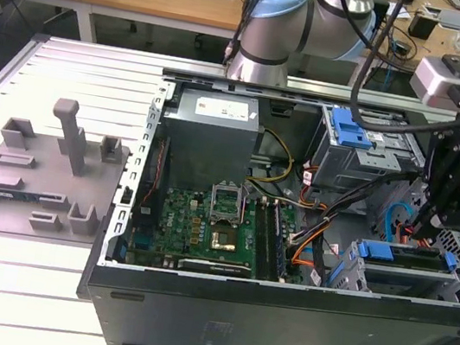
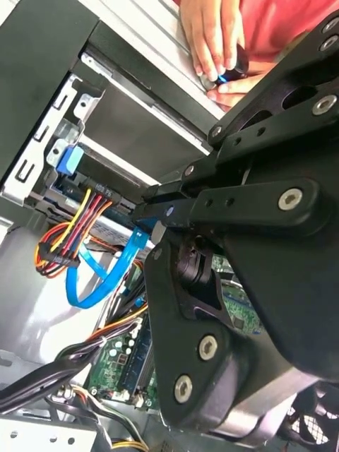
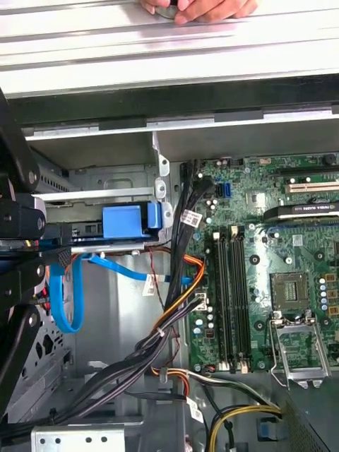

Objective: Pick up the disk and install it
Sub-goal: 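Insert the second disk wire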

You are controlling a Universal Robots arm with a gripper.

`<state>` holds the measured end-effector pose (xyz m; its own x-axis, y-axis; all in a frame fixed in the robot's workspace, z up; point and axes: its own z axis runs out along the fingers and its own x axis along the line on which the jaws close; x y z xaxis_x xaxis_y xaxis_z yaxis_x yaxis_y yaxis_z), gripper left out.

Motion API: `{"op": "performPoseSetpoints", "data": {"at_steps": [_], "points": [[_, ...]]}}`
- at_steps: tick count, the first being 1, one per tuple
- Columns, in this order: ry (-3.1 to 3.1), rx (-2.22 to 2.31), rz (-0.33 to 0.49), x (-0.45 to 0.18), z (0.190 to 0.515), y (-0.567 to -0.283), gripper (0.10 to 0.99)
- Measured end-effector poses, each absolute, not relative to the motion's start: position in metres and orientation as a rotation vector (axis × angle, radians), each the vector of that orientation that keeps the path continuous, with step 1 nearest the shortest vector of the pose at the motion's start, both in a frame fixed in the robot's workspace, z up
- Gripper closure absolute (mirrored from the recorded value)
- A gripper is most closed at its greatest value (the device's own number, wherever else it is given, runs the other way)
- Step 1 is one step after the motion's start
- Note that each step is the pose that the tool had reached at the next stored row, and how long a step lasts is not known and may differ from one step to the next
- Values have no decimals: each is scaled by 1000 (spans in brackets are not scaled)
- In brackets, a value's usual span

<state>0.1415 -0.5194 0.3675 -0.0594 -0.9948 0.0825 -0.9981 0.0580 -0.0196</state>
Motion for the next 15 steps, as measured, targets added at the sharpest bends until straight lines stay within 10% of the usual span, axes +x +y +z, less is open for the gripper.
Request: {"op": "performPoseSetpoints", "data": {"at_steps": [15], "points": [[-2289,2178,6,141,366,-533,925]]}}
